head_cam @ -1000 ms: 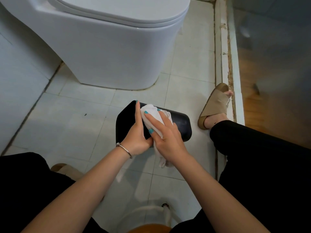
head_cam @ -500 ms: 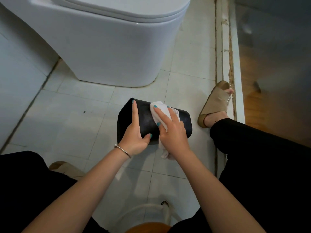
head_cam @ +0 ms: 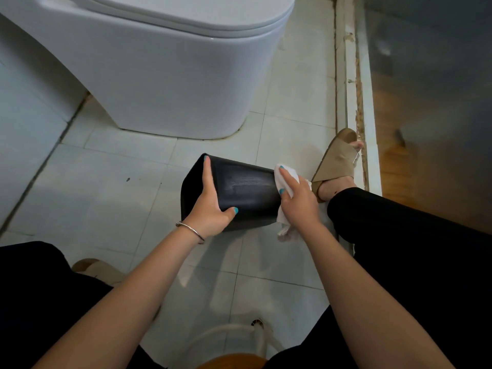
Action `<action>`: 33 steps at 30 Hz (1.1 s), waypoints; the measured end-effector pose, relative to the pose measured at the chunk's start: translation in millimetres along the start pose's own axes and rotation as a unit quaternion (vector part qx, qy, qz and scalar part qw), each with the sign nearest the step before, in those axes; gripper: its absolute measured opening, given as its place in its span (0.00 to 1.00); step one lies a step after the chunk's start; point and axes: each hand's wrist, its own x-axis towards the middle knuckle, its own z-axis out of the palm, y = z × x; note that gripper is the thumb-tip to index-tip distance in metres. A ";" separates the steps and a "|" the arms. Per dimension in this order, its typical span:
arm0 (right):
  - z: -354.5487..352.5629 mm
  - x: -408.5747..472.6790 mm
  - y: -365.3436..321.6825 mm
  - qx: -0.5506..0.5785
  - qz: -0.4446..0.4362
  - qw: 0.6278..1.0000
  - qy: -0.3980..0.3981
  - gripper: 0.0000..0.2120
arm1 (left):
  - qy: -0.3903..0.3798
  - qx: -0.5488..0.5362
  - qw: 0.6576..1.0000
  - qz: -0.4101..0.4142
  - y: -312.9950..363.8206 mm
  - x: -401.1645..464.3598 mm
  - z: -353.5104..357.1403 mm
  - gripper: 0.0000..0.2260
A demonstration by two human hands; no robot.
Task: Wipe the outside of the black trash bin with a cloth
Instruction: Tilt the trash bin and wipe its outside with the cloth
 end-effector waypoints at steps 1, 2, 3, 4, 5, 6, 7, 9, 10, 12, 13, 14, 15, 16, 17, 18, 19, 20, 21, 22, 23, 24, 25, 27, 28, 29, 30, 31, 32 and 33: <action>0.8 1.2 -2.8 -0.002 -0.005 1.000 -0.002 0.28 | -0.007 -0.014 1.000 -0.010 -1.3 2.4 -3.3 0.51; 2.9 1.8 -5.8 -0.003 -0.006 1.000 -0.003 0.28 | -0.010 -0.022 1.000 -0.017 -3.4 3.9 -6.8 0.51; 4.4 1.5 -8.6 -0.004 -0.001 1.000 -0.004 0.27 | -0.012 -0.025 0.999 -0.018 -4.7 4.6 -9.6 0.51; 6.0 0.6 -10.7 -0.007 0.006 1.000 -0.004 0.27 | -0.013 -0.026 0.999 -0.018 -5.7 5.1 -11.4 0.51; 7.9 -1.2 -12.5 -0.009 0.011 1.000 -0.005 0.27 | -0.016 -0.024 0.999 -0.016 -6.3 5.3 -12.7 0.51; 9.5 -3.1 -13.6 -0.008 0.014 1.000 -0.003 0.27 | -0.017 -0.019 1.000 -0.012 -6.9 5.5 -12.6 0.51; 10.3 -5.0 -15.3 -0.003 0.014 1.000 -0.002 0.27 | -0.018 -0.013 1.000 -0.005 -7.0 5.6 -11.5 0.51; 9.3 -9.6 -22.4 0.002 0.001 1.000 0.001 0.28 | -0.022 -0.003 1.000 0.004 -6.6 5.5 -7.7 0.51; 8.2 -12.3 -28.7 -0.004 -0.016 1.000 0.002 0.28 | -0.024 -0.001 1.000 0.006 -6.2 5.5 -6.1 0.51; 6.3 -19.0 -47.0 -0.025 -0.061 0.998 -0.004 0.29 | -0.027 0.007 1.000 0.008 -5.1 5.3 -5.0 0.51; 4.8 -22.5 -58.2 -0.029 -0.084 0.996 -0.012 0.29 | -0.028 0.008 1.000 0.006 -5.0 4.8 -5.2 0.51; 4.0 -25.4 -68.8 -0.028 -0.108 0.993 -0.024 0.30 | -0.026 0.005 1.000 0.005 -5.7 4.1 -5.5 0.51; 4.3 -27.9 -78.1 -0.024 -0.131 0.990 -0.035 0.30 | -0.024 0.000 1.000 0.005 -6.6 2.9 -5.6 0.51; 5.0 -29.7 -85.6 -0.021 -0.153 0.987 -0.046 0.30 | -0.021 -0.003 1.000 0.007 -8.0 1.4 -5.5 0.50; 5.5 -31.3 -91.2 -0.022 -0.170 0.984 -0.057 0.31 | -0.021 -0.003 1.000 0.010 -9.6 -0.3 -5.4 0.50; 6.9 -32.2 -94.1 -0.024 -0.183 0.981 -0.064 0.31 | -0.022 -0.001 1.000 0.013 -10.9 -1.6 -5.1 0.49; 8.3 -32.3 -94.7 -0.030 -0.192 0.979 -0.067 0.31 | -0.023 0.001 1.000 0.015 -11.2 -2.9 -5.0 0.48; 8.2 -31.9 -94.3 -0.035 -0.196 0.978 -0.068 0.31 | -0.022 0.000 1.000 0.015 -10.7 -4.1 -4.8 0.48; 8.1 -30.8 -93.1 -0.038 -0.195 0.978 -0.066 0.31 | -0.021 0.000 1.000 0.014 -9.4 -5.0 -4.8 0.48; 8.5 -29.3 -90.9 -0.037 -0.191 0.979 -0.062 0.31 | -0.018 0.000 1.000 0.014 -7.6 -5.5 -4.4 0.48; 8.4 -28.3 -88.7 -0.034 -0.187 0.980 -0.059 0.31 | -0.014 0.001 1.000 0.016 -5.6 -5.7 -3.6 0.49; 8.7 -27.6 -86.2 -0.031 -0.186 0.980 -0.056 0.31 | -0.006 0.005 1.000 0.018 -3.7 -5.8 -2.6 0.51; 8.9 -27.2 -84.1 -0.031 -0.189 0.980 -0.051 0.32 | 0.003 0.007 1.000 0.021 -1.3 -6.1 -1.6 0.51; 8.0 -26.5 -80.8 -0.029 -0.183 0.981 -0.048 0.31 | 0.013 0.006 1.000 0.018 1.3 -5.8 -0.2 0.51; 8.5 -25.3 -78.7 -0.028 -0.178 0.983 -0.048 0.31 | 0.015 0.006 1.000 0.014 0.6 -4.7 0.0 0.51; 8.3 -24.2 -77.3 -0.028 -0.173 0.983 -0.046 0.31 | 0.015 0.006 1.000 0.010 -0.9 -3.6 -0.6 0.51; 8.9 -22.6 -75.4 -0.032 -0.167 0.984 -0.044 0.30 | 0.014 0.004 1.000 0.005 -3.0 -2.6 -1.9 0.51; 9.4 -21.0 -72.7 -0.037 -0.162 0.985 -0.043 0.30 | 0.014 -0.001 1.000 -0.001 -5.0 -1.8 -3.7 0.50; 11.0 -18.4 -68.6 -0.042 -0.156 0.986 -0.041 0.31 | 0.016 -0.008 1.000 -0.008 -7.0 -1.3 -5.4 0.50; 11.7 -16.4 -64.2 -0.043 -0.148 0.987 -0.040 0.31 | 0.019 -0.014 1.000 -0.014 -8.4 -1.0 -7.3 0.50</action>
